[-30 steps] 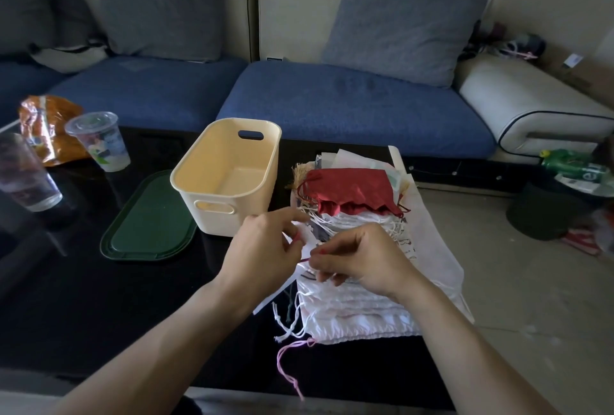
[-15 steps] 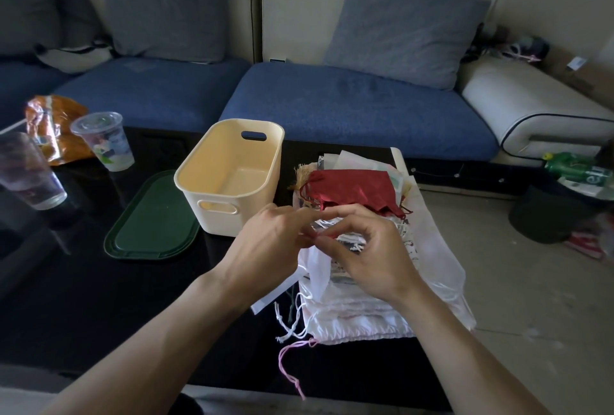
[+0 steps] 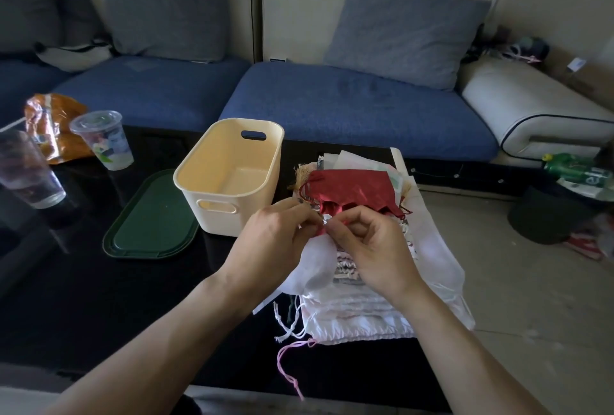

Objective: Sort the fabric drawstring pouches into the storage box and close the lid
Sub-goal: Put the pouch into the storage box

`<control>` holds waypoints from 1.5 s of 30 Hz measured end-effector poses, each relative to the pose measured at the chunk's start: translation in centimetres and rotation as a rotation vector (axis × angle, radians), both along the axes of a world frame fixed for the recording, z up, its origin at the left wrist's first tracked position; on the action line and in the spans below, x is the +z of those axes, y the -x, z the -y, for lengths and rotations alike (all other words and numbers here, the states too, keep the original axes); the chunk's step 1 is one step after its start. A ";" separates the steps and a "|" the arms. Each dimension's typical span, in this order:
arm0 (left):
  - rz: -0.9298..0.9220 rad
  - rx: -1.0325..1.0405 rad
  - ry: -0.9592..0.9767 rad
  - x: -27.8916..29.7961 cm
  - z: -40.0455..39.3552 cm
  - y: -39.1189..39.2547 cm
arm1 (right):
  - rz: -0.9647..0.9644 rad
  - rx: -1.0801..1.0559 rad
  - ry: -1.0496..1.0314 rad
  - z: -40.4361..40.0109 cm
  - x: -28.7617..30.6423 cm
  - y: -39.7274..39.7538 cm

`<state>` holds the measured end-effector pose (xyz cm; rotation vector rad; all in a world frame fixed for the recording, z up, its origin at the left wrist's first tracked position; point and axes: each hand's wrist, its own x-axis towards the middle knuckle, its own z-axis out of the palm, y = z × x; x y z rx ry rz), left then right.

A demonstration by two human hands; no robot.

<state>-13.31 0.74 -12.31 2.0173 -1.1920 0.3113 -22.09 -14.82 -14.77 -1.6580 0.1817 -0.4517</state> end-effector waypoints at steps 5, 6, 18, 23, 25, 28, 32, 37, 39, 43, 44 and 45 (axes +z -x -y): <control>-0.298 0.012 -0.060 0.1 -0.3 0.4 | -0.053 0.008 0.044 -0.1 -0.2 0.1; -0.386 0.009 -0.084 0.2 -0.4 0.3 | -0.068 0.019 0.069 -0.2 -0.2 0.2; -0.636 0.173 -0.041 -1.0 -0.6 -0.1 | -0.138 0.010 0.074 -1.3 -0.2 -0.4; -0.400 0.129 -0.001 -0.3 -0.6 0.4 | -0.210 -0.008 -0.144 -1.4 0.0 -0.3; -0.396 0.118 0.031 0.0 -0.7 0.6 | -0.232 -0.021 -0.252 -1.6 0.1 -0.1; -0.412 0.094 0.062 0.2 -0.7 1.0 | -0.261 -0.017 -0.445 -1.7 0.3 -0.1; -0.446 0.110 0.089 0.3 -0.5 1.3 | -0.265 -0.037 -0.559 -1.7 0.5 -0.1; -0.463 0.140 0.079 0.2 -0.4 1.2 | -0.269 -0.061 -0.464 -1.6 -0.1 -0.1; -0.454 0.141 0.072 0.3 -0.4 1.2 | -0.280 -0.029 -0.460 -1.5 0.0 0.0; -0.474 0.150 0.066 0.1 -0.4 1.0 | -0.305 0.019 -0.449 -1.3 0.2 0.1; -0.479 0.163 0.057 0.0 -0.4 0.9 | -0.312 0.026 -0.437 -1.3 0.3 0.1; -0.486 0.178 0.049 -0.1 -0.5 0.7 | -0.319 0.034 -0.420 -1.3 0.4 0.1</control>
